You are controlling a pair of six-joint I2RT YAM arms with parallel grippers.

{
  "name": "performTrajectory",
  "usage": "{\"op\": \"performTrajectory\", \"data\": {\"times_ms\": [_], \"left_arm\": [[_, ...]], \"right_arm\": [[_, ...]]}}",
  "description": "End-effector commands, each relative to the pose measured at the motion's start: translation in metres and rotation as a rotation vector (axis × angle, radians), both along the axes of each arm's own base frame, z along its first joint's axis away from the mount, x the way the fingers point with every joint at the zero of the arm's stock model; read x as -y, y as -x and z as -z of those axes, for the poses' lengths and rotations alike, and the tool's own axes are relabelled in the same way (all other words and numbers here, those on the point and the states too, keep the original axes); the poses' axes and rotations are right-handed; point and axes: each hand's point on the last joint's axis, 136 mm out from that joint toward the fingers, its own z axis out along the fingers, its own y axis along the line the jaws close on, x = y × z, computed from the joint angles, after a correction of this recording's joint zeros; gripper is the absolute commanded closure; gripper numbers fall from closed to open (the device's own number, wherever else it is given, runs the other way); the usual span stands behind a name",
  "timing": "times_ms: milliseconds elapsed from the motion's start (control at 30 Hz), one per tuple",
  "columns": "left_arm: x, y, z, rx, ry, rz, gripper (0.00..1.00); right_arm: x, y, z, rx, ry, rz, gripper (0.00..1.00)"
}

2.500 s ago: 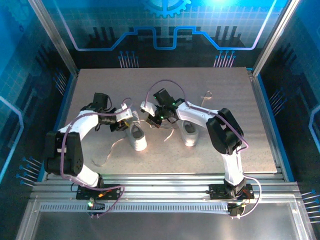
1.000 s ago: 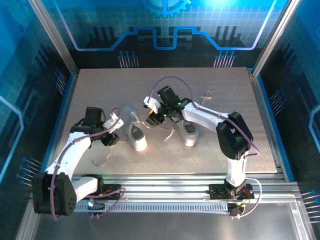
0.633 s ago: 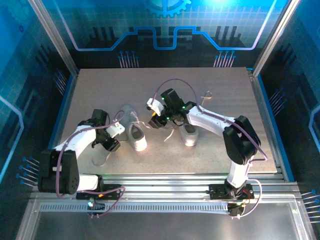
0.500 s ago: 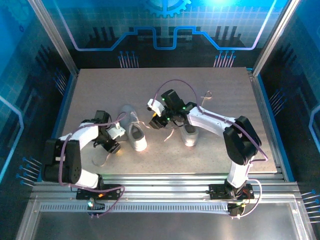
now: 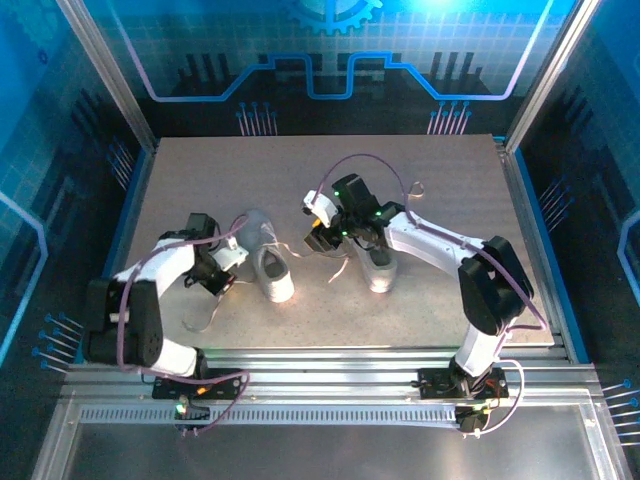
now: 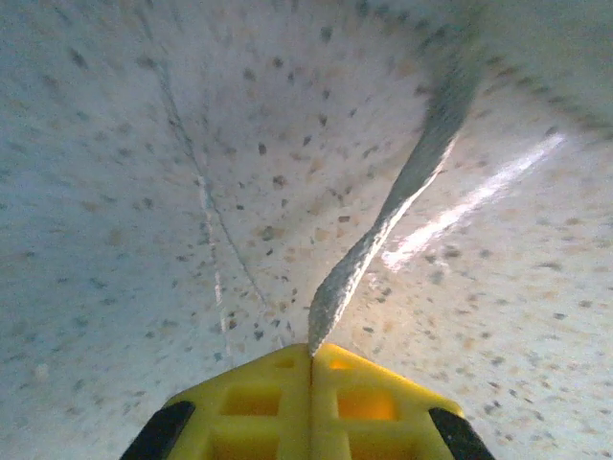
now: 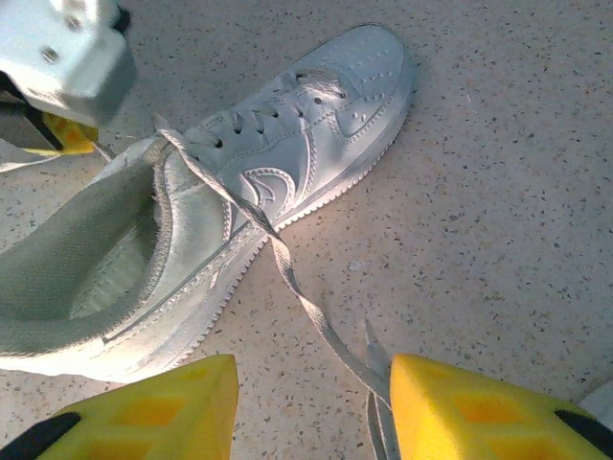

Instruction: Tie the shoes

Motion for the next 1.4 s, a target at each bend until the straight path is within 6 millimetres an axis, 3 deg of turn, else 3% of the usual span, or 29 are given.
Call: {"op": "performTrajectory", "data": {"times_ms": [0, 167, 267, 567, 800, 1067, 1100, 1233, 1367], "left_arm": [[0.014, -0.011, -0.049, 0.167, 0.082, 0.0, 1.0], [0.017, -0.026, -0.119, 0.398, 0.117, -0.019, 1.0], [0.021, -0.029, -0.148, 0.461, 0.152, -0.03, 1.0], [0.01, -0.034, -0.195, 0.536, 0.233, -0.134, 1.0], [0.01, -0.039, -0.203, 0.53, 0.306, -0.171, 1.0], [0.013, -0.041, -0.209, 0.527, 0.34, -0.178, 1.0], [0.013, -0.041, -0.21, 0.529, 0.342, -0.179, 1.0], [0.011, -0.041, -0.213, 0.536, 0.335, -0.184, 1.0], [0.01, -0.039, -0.212, 0.538, 0.33, -0.186, 1.0]], "right_arm": [[-0.006, 0.005, -0.02, -0.006, -0.054, -0.021, 0.55], [-0.034, 0.018, -0.028, 0.019, -0.072, -0.11, 0.56], [-0.058, 0.028, -0.034, 0.068, -0.066, -0.189, 0.56], [-0.131, 0.034, -0.03, 0.081, -0.095, -0.363, 0.55], [-0.163, 0.036, -0.02, 0.093, -0.149, -0.411, 0.56], [-0.181, 0.032, -0.012, 0.11, -0.16, -0.429, 0.59], [-0.183, 0.032, -0.012, 0.113, -0.165, -0.434, 0.6], [-0.187, 0.029, -0.01, 0.12, -0.167, -0.434, 0.85], [-0.186, 0.028, -0.022, 0.157, -0.205, -0.421, 0.98]]}}
